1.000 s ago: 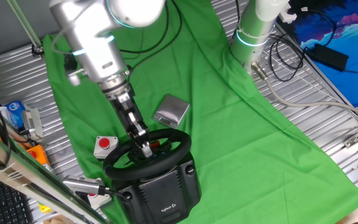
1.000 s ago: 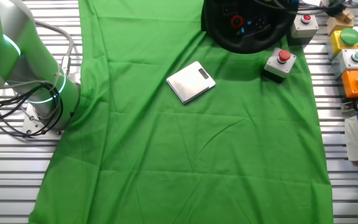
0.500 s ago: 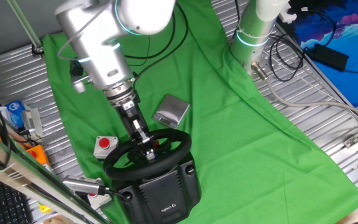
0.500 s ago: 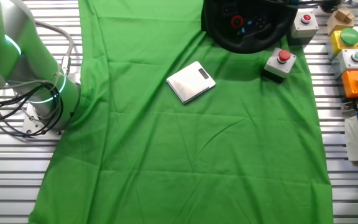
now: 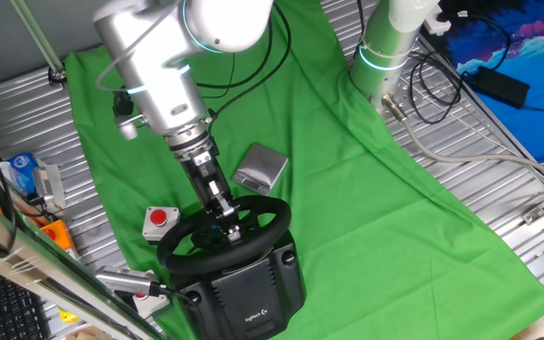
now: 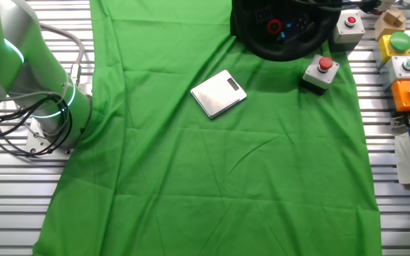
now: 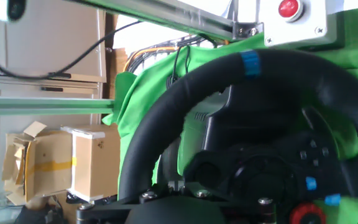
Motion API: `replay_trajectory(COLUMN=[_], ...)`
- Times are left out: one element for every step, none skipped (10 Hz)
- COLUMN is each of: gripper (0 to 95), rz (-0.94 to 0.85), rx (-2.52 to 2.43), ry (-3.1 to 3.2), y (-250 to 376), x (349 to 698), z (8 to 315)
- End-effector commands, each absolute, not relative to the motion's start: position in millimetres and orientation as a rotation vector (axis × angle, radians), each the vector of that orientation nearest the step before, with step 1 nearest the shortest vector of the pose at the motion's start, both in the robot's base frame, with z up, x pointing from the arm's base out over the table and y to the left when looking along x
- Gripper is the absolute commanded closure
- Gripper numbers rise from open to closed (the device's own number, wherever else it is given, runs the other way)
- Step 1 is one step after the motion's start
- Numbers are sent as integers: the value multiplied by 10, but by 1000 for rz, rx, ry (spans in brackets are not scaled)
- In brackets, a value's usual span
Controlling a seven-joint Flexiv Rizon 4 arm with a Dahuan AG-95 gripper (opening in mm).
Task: Rotate the steering wheel 90 degrees counterclockwise
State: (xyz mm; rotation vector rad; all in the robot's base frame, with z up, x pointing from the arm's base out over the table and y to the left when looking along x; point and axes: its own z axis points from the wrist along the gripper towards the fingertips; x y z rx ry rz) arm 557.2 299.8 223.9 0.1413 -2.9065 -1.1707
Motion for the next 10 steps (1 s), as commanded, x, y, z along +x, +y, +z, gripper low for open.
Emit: replay_trajectory(gripper=[950, 950, 950, 950, 950, 950, 950, 950, 950, 950], rz=[-1186, -1173, -1178, -1179, -1188, -1195, -1193, -1185, -1187, -1185], rx=[139, 151, 158, 177, 189, 189, 192, 196, 198, 201], ry=[-2898, -2905, -2904, -2906, -2898, -2889, -2884, -2885, -2884, -2885], y=[2991, 2992, 2994, 2993, 2990, 2989, 2989, 2984, 2985, 2985], x=[5538, 5530, 5522, 5516, 5508, 5499, 5478, 5468, 5465, 5463], z=[2231, 2226, 2220, 2219, 2226, 2235, 2259, 2267, 2271, 2272])
